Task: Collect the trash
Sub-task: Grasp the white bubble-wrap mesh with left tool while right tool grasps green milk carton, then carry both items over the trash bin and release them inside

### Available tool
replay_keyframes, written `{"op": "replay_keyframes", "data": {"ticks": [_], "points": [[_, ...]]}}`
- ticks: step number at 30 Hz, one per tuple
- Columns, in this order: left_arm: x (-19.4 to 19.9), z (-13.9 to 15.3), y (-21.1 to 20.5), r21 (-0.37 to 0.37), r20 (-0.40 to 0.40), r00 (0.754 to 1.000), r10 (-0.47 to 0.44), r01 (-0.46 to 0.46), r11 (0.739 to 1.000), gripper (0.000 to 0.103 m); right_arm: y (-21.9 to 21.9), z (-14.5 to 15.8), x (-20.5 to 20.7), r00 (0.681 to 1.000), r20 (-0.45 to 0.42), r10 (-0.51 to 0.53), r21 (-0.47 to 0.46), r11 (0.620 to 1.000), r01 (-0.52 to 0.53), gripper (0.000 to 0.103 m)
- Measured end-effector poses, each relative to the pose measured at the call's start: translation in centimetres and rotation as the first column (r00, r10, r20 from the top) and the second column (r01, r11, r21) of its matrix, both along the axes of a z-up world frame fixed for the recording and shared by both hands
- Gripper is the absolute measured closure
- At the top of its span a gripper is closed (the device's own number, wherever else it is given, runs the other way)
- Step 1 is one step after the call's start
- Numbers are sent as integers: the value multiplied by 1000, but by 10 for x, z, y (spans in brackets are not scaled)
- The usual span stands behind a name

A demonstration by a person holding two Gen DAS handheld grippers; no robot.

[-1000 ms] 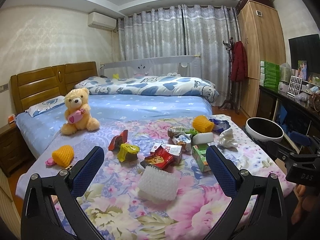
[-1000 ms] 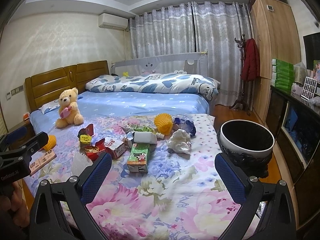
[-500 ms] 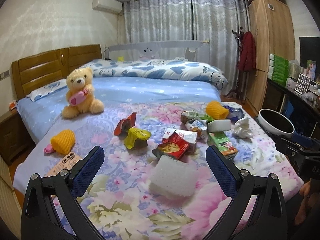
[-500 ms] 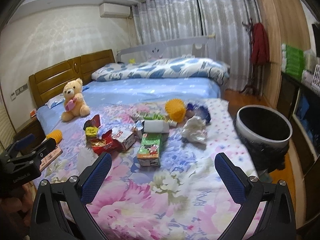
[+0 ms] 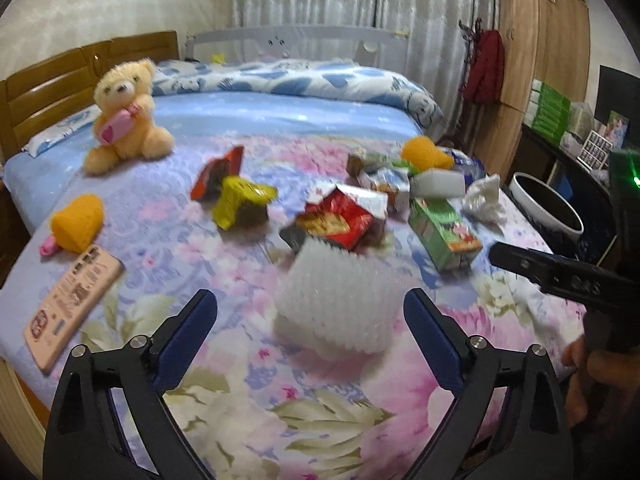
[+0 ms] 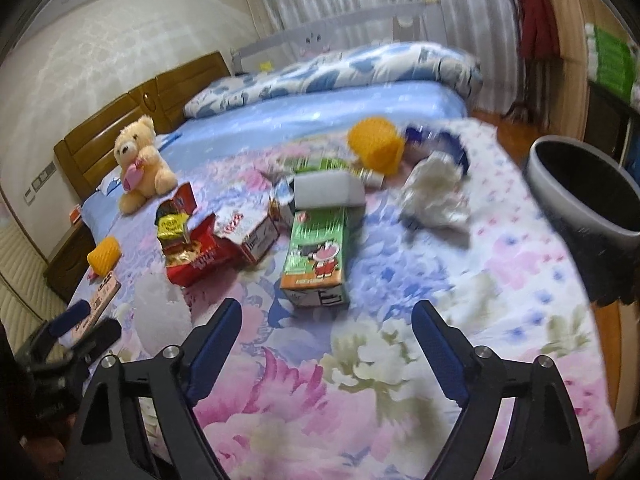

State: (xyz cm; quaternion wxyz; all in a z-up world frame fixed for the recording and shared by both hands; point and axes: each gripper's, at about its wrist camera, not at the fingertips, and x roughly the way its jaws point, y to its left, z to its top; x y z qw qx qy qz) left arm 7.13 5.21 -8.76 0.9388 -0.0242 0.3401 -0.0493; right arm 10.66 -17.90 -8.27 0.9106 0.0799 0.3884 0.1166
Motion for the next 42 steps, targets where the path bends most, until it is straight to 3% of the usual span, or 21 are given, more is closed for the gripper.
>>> {"op": "replay_keyframes", "data": {"ticks": [3,8,13,16,17,20,29,42], "points": [[10,-9,0,-15,-38,999,-15,14,1000,15,6,-9,13,999,-33,18,11,1000,-18,17],[27,-21,1,-60,-87,994,-60,55,997,35,12,-19,36,997,-74,35,26,999,-34,20],[35,-26,-6,-72,-92,989,-112,106,992,52,18,-27,59,993,-110,48,32,998,-45,25],[36,-26,-11,-73,-88,986,-140,134,988,64,21,-31,69,992,-117,47,16,999,-46,39],[35,-25,-12,-73,-86,985,-148,142,987,68,20,-30,70,993,-114,43,2,999,-43,53],[34,-21,-16,-76,-79,983,-168,162,984,73,13,-30,68,992,-122,45,21,999,-43,54],[21,-1,-50,-61,-37,960,-278,275,959,77,-36,-19,26,994,-103,-17,57,998,23,54],[23,22,-127,-21,5,891,-454,454,891,77,-107,4,-10,987,-51,-155,88,983,159,54]]}}
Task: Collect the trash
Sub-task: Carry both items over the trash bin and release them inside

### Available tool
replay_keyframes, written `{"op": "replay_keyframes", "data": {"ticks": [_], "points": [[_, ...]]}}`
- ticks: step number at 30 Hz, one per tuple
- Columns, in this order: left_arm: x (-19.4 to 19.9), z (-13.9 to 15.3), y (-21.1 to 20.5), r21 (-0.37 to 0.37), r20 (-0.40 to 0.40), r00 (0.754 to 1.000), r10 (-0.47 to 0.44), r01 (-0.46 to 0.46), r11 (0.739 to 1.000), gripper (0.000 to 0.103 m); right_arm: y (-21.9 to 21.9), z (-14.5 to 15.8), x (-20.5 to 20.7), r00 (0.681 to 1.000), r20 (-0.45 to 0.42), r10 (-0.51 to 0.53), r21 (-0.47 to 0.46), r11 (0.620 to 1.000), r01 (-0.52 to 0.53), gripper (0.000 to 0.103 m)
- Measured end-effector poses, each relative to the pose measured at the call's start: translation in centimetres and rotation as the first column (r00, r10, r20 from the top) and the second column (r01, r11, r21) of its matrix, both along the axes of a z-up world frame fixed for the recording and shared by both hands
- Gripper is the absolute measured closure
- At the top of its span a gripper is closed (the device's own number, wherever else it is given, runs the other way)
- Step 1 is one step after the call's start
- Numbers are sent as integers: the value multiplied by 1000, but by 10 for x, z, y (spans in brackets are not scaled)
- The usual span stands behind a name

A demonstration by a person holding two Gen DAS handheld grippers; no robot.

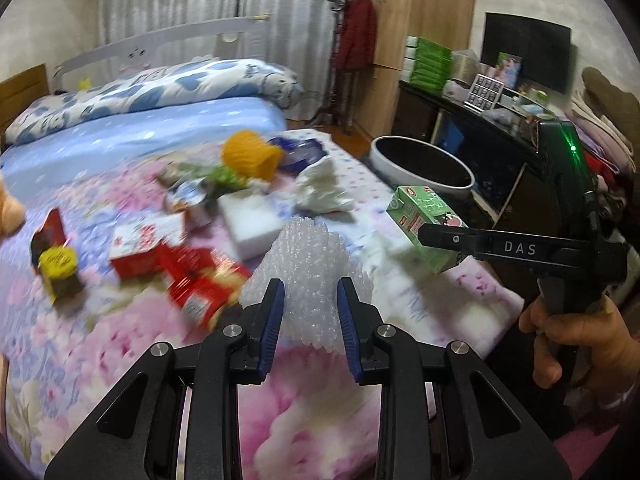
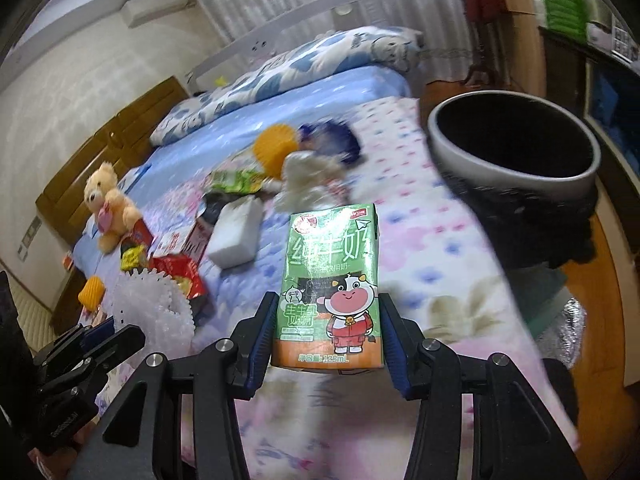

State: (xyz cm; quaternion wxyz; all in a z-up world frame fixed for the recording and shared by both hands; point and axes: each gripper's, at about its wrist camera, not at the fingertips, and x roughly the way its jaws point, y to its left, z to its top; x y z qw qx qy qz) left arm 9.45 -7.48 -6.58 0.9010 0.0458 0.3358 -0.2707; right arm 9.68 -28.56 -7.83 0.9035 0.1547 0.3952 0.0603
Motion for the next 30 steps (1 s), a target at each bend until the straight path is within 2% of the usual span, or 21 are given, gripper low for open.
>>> {"op": "replay_keyframes", "data": {"ticks": [8,17,30], "points": [[16,15,-45,4,26,997,-67,66,998,77,-46,14,-8,997,36,-73,-4,997,73,54],[38,21,-95,-3,15,991,-136,136,991,77,-93,23,-9,990,55,-132,-10,991,133,54],[85,27,-148,-26,-14,988,-155,154,988,77,-135,31,20,984,42,-172,7,985,172,54]]}}
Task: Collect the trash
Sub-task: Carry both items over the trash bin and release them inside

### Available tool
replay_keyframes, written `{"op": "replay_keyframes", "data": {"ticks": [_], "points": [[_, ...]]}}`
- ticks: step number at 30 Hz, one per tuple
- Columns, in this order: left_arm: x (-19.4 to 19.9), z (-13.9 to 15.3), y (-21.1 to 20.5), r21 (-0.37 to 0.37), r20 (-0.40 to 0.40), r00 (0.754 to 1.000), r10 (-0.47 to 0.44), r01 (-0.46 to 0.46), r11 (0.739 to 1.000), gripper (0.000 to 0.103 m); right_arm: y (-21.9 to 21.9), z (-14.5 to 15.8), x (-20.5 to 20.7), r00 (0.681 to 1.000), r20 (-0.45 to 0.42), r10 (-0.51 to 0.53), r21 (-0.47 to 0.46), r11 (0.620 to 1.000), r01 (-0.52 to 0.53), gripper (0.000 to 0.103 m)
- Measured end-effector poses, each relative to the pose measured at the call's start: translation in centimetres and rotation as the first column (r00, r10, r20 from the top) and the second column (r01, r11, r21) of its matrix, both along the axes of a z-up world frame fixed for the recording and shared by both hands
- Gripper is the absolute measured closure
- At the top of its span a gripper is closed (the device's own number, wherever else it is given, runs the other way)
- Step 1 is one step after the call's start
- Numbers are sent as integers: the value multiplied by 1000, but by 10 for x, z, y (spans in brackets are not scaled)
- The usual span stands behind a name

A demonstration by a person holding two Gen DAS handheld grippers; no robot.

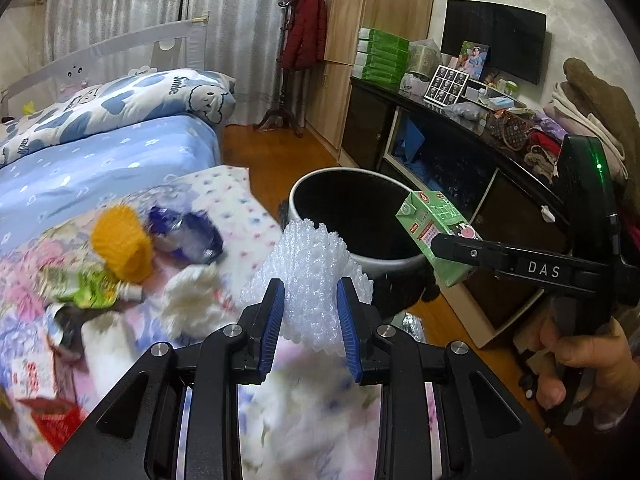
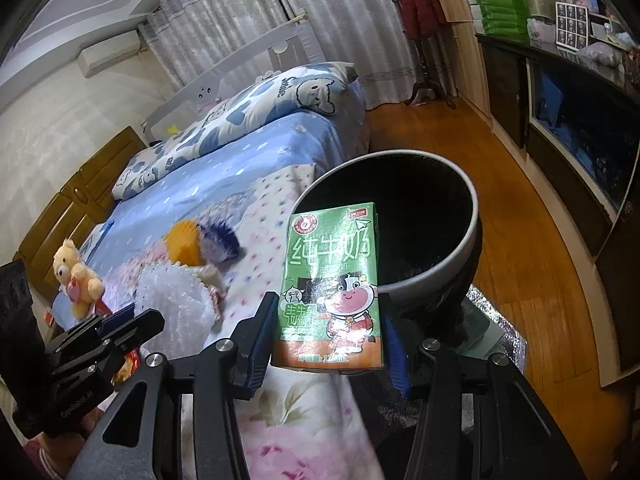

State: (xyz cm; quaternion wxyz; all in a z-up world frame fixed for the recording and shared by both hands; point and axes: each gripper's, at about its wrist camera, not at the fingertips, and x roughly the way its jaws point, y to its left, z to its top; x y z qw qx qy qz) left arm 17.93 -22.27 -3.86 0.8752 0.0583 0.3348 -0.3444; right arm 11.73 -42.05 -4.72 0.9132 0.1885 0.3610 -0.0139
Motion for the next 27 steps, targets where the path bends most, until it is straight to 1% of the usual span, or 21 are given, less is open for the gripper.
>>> {"op": "replay_keyframes", "data": {"ticks": [5,9,12,21,27], "points": [[21,-1,-22,6,-9,1000,-7,7,1000,77,-19,1,16,1000,-15,-11,-1,1000,11,54],[40,-1,-40,0,-36,999,-10,10,1000,77,-38,-3,31,999,-32,-22,9,1000,22,54],[48,-2,-53,10,-33,999,-19,19,1000,77,-50,-4,41,999,-41,-22,12,1000,23,54],[72,-9,-93,28,-57,997,-46,47,998,77,-67,-11,63,998,-69,-11,26,1000,13,53],[83,-19,-106,38,-96,993,-66,70,997,76,-79,-13,70,996,-91,-10,51,999,14,53]]}}
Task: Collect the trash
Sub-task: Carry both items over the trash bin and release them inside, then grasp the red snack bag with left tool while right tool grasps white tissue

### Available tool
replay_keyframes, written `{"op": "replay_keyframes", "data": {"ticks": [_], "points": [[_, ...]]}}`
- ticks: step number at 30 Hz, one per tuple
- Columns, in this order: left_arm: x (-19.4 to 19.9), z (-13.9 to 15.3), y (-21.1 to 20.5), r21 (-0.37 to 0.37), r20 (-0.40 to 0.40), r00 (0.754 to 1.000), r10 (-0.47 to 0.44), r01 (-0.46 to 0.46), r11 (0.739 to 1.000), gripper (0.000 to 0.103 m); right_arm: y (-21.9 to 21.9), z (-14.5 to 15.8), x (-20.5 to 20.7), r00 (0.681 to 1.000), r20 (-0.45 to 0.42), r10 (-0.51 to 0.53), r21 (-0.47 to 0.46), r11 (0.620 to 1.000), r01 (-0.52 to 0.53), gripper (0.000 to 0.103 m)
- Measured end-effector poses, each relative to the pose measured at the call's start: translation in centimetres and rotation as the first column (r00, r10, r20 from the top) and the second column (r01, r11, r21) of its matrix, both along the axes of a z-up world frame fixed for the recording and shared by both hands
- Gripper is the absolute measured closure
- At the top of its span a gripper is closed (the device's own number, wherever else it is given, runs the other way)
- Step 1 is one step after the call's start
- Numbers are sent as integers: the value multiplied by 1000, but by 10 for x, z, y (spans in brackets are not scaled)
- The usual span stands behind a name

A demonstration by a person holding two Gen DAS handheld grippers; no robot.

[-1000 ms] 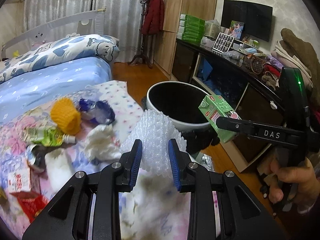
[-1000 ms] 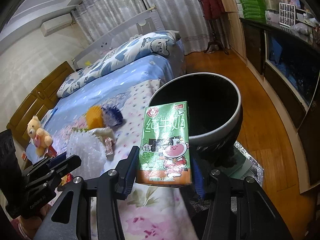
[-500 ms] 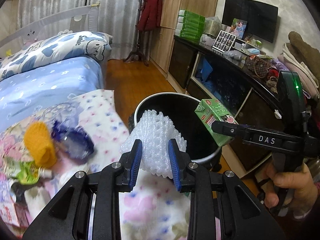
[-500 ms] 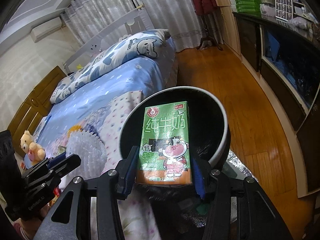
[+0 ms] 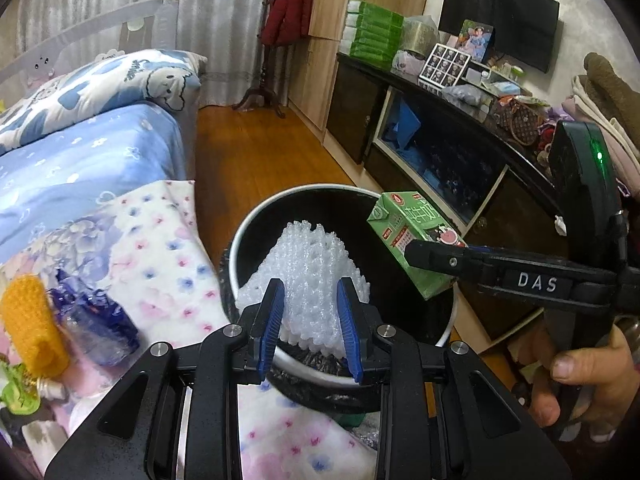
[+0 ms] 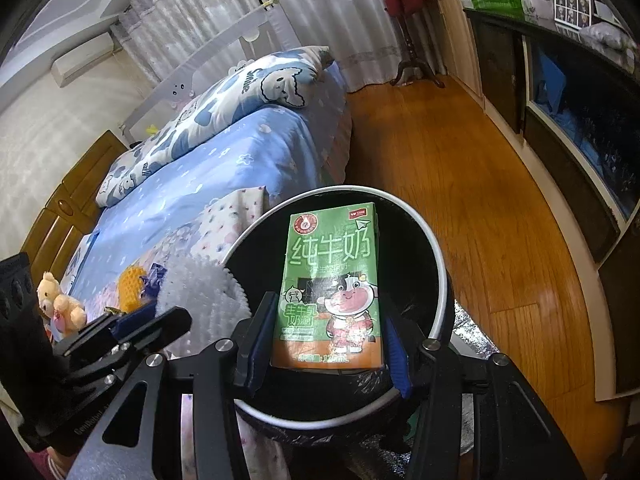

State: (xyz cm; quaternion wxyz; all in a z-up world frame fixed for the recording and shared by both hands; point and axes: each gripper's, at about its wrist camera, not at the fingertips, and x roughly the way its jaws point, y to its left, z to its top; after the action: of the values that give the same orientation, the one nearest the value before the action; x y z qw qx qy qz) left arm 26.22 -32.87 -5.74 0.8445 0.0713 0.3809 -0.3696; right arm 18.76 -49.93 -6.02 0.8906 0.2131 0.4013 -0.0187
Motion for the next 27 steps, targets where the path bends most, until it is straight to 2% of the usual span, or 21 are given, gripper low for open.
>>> {"op": "replay_keyframes", "data": {"ticks": [3,5,8,9,10,11,12,14,19,20,22,27], "points": [[3,-1,-3,2,-21,1000,-7,7,1000,64,-7,-4,4,1000,-26,0,26,1000,0,51],[2,0,-1,11,-25,1000,-6,7,1000,51,-10,-5,6,999,-48,-2,32,999,4,50],[-5,6,8,10,-2,1000,6,-6,1000,42,-11,0,2,998,-57,-12,17,1000,13,50],[-8,8,13,4,6,1000,14,-14,1000,38,-11,2,-1,999,-51,-17,9,1000,18,48],[-12,8,20,0,13,1000,26,-26,1000,29,-10,6,-7,999,-37,-24,0,1000,24,45],[-16,8,25,-4,18,999,38,-38,999,23,-8,10,-13,999,-17,-33,-6,999,33,37],[-19,7,30,-6,18,999,47,-47,999,22,-6,13,-21,999,2,-41,-11,999,41,31],[-26,4,39,-2,10,998,62,-62,998,22,-1,16,-29,998,31,-54,-11,998,54,26],[-57,5,86,-30,21,992,127,-126,992,22,15,21,-57,994,64,-87,18,996,86,25],[-64,3,97,-31,24,990,141,-140,990,22,21,22,-64,993,74,-87,25,996,85,21],[-78,-3,119,-17,25,984,179,-178,984,22,35,22,-72,993,94,-77,27,997,75,15],[-104,-13,175,-9,7,963,269,-269,963,22,76,18,-80,995,103,0,14,1000,-2,14]]}}
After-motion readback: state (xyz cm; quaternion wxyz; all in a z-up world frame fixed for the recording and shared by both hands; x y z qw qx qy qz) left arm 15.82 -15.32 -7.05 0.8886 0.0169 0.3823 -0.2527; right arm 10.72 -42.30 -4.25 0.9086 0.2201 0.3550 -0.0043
